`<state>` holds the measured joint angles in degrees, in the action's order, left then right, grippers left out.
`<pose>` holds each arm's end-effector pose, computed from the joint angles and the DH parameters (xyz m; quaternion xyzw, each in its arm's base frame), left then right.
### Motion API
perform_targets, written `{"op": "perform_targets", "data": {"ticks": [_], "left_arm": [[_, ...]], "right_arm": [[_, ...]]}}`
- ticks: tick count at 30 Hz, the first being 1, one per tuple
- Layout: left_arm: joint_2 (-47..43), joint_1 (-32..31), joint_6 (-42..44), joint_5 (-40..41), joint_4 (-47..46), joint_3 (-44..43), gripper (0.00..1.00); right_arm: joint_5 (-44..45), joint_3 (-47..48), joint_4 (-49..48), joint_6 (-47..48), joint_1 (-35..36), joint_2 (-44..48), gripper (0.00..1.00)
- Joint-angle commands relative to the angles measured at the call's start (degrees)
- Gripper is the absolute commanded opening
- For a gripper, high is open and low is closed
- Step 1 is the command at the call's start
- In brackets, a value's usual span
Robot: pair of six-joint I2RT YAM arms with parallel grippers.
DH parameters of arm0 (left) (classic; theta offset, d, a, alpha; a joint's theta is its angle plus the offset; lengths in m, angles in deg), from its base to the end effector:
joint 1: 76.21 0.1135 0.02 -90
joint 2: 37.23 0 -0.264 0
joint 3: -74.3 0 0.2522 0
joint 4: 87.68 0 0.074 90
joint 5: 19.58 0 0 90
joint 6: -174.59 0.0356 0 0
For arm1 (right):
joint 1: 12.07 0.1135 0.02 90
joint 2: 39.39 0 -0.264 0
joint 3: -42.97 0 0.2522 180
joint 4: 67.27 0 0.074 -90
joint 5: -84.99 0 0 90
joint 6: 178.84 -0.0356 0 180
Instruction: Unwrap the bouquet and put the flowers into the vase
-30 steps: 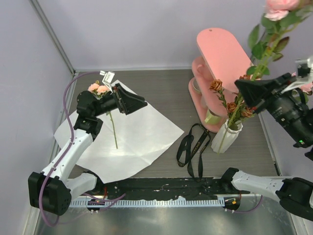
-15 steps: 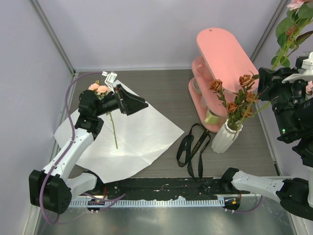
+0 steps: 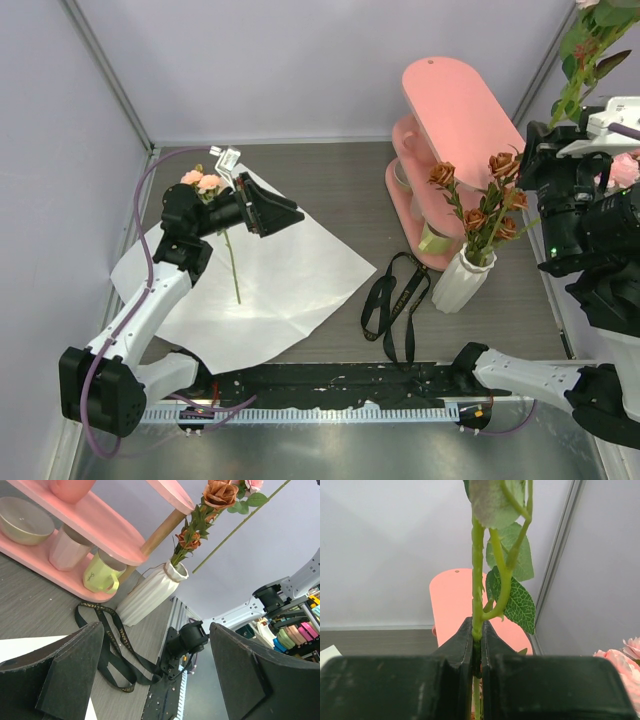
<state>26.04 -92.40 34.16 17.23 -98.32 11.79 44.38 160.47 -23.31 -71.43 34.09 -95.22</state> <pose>0.2296 -0.0963 0.3623 0.1580 0.6509 -0.6166 0.4137 0.0777 0.0418 0.5835 0.0045 0.6332 -0.0566 0.7719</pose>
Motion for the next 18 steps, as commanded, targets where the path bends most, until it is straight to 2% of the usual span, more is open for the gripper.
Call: {"op": "perform_targets", "data": {"ticks": [1, 10, 18], "left_arm": [[-0.3, -0.4, 0.8, -1.4, -0.4, -2.5, 0.91], [-0.5, -0.5, 0.6, -1.6, -0.5, -2.6, 0.95], [-0.6, -0.5, 0.4, -1.7, -0.6, -2.6, 0.95]], "right_arm": [[-0.2, -2.8, -8.7, 4.3, 0.1, 1.1, 0.01], [-4.3, -11.0, -12.9, 5.7, -0.1, 3.6, 0.01], [-7.0, -20.5, -16.7, 6.1, 0.0, 9.5, 0.01]]}}
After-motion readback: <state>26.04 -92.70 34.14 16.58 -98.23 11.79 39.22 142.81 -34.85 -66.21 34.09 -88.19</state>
